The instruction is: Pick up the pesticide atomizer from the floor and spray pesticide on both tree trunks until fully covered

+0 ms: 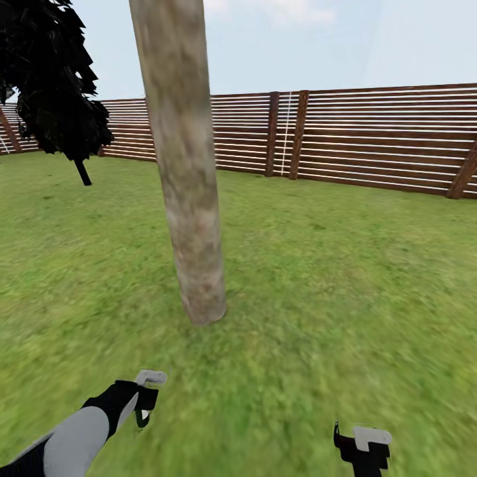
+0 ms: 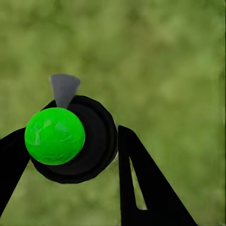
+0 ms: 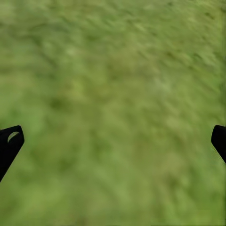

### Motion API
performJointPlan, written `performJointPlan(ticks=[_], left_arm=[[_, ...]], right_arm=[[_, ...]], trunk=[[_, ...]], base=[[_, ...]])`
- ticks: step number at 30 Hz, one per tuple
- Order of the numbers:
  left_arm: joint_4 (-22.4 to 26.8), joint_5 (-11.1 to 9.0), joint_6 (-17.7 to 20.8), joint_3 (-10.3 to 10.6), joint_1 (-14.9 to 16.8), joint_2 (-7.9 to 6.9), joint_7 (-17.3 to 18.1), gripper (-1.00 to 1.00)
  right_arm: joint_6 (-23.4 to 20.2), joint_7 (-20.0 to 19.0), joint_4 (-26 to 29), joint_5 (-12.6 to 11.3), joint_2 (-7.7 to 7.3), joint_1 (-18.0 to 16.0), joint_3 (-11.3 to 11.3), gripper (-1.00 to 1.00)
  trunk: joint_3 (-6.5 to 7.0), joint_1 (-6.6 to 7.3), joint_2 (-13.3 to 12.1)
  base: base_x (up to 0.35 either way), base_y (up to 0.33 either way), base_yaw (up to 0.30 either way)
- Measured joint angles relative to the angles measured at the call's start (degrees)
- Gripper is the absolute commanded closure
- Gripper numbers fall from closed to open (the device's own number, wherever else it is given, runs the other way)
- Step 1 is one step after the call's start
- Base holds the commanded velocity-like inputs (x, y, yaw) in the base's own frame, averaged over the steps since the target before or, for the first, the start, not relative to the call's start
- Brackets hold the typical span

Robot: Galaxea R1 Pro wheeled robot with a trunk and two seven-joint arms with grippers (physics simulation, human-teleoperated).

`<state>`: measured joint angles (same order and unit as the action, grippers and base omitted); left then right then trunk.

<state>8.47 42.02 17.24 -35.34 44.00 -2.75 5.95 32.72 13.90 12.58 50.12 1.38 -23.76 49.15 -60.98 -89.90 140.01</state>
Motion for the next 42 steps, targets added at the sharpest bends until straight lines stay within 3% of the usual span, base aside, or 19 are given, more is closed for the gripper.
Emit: performJointPlan(ticks=[2,4,9,12,18,31,37,42], left_arm=[[0.01,0.04,4.02,-0.03,2.07,0.67,0.03,1.00],[0.01,0.12,5.68,-0.03,3.60,0.90,0.03,1.00],[0.02,-0.07,6.36,-0.06,6.13,1.05,0.09,1.00],[0.02,-0.87,6.65,-0.12,7.82,1.05,2.15,1.00],[0.02,-0.98,10.04,-0.06,11.34,1.12,3.42,1.00],[0.01,-0.93,10.70,0.21,11.17,2.65,3.38,1.00],[2.11,-0.69,10.75,0.62,10.94,2.42,3.41,1.00],[2.50,-1.00,10.85,0.49,14.04,2.77,3.51,1.00]], right_arm=[[-0.07,-0.15,-0.11,0.15,0.02,0.00,-0.06,-1.00],[-0.11,-0.21,-0.14,0.23,0.06,0.00,-0.08,-1.00],[-0.12,-0.23,-0.17,0.25,0.09,-0.01,-0.08,-1.00],[-0.12,-0.24,-0.17,0.25,0.09,-0.01,-0.08,-1.00],[-0.13,-0.24,-0.18,0.25,0.09,-0.02,-0.08,-1.00],[-0.12,-0.23,-0.16,0.34,0.09,-0.02,-0.08,-1.00],[-0.13,-0.24,-0.18,0.34,0.09,0.00,-0.08,-1.00],[-0.13,-0.24,-0.18,0.35,0.06,0.00,-0.07,-1.00]], trunk=[[0.00,0.00,0.00],[0.00,-0.02,0.00],[0.00,-0.06,0.00],[0.00,-0.06,0.00],[0.00,0.00,0.00],[0.00,-0.03,0.00],[0.00,-0.02,0.00],[0.00,-0.03,0.00]], base=[[0.195,-0.205,0.000],[-0.005,-0.244,0.000],[-0.238,-0.175,0.000],[-0.246,-0.140,0.000],[0.214,-0.088,0.000],[0.218,-0.165,0.000],[0.154,-0.172,0.000],[0.007,-0.006,0.000]])
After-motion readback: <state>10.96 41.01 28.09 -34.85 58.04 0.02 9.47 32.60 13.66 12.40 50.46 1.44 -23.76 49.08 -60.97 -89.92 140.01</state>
